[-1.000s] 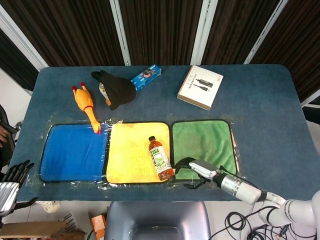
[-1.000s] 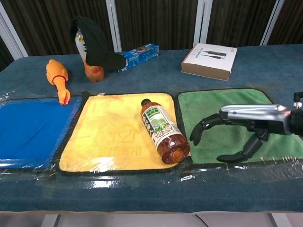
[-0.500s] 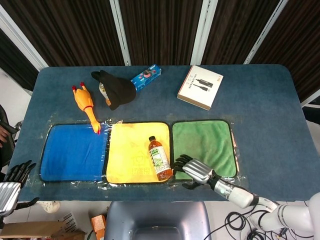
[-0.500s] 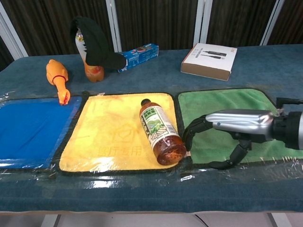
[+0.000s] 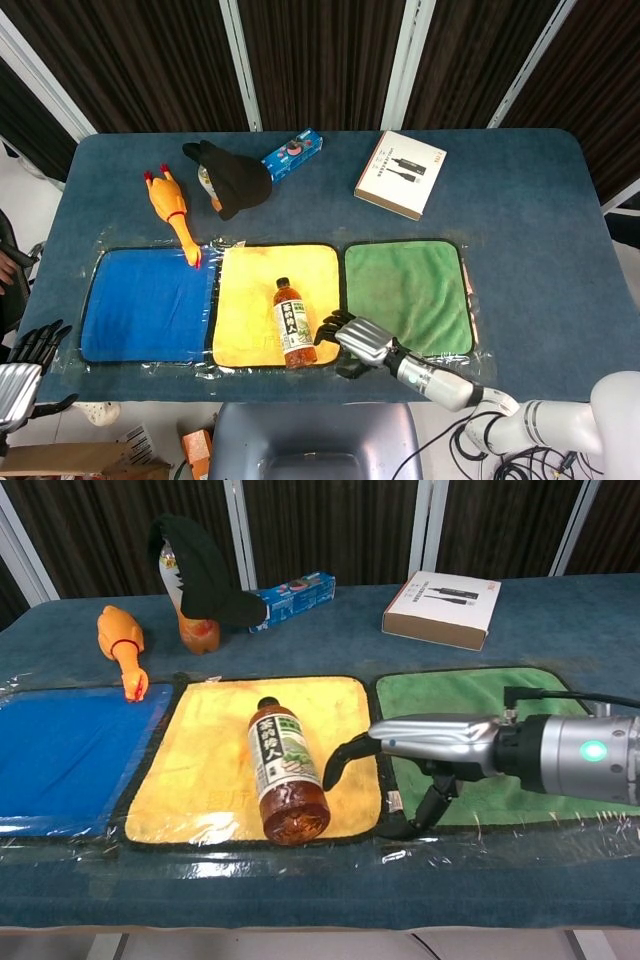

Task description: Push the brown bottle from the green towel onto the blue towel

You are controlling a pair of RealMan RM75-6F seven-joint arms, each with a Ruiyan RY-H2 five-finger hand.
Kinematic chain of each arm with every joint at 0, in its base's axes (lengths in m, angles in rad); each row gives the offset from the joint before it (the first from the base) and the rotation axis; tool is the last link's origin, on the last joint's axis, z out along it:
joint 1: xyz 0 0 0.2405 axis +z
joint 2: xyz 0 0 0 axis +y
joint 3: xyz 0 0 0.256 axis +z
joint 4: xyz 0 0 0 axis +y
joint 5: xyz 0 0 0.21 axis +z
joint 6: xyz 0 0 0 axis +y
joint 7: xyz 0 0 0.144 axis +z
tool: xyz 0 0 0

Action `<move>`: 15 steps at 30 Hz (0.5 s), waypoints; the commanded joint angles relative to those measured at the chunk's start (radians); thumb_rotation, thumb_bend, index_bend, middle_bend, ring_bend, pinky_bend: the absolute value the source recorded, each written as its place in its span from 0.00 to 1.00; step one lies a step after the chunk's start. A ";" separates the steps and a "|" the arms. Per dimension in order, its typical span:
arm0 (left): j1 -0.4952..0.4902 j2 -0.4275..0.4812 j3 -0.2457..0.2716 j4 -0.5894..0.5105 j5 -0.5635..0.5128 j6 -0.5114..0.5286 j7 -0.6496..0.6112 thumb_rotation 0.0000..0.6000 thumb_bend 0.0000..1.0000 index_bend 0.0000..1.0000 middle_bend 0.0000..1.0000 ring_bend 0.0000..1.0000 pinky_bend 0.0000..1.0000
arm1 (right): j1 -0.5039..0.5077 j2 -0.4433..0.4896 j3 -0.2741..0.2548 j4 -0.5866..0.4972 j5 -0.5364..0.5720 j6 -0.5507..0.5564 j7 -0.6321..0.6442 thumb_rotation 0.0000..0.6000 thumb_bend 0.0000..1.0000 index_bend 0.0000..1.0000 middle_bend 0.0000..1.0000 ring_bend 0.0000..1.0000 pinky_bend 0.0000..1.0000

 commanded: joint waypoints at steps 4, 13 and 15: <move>0.004 0.001 -0.003 0.008 -0.007 0.002 -0.014 1.00 0.04 0.00 0.00 0.00 0.08 | 0.048 -0.051 0.037 -0.021 0.060 -0.059 -0.098 1.00 0.29 0.24 0.21 0.09 0.07; 0.003 -0.001 -0.004 0.023 -0.008 -0.001 -0.035 1.00 0.04 0.00 0.00 0.00 0.08 | 0.094 -0.120 0.088 -0.018 0.174 -0.093 -0.230 1.00 0.29 0.23 0.21 0.09 0.07; 0.003 -0.002 -0.005 0.025 -0.008 -0.001 -0.037 1.00 0.04 0.00 0.00 0.00 0.08 | 0.111 -0.142 0.105 -0.011 0.207 -0.101 -0.259 1.00 0.29 0.23 0.21 0.09 0.07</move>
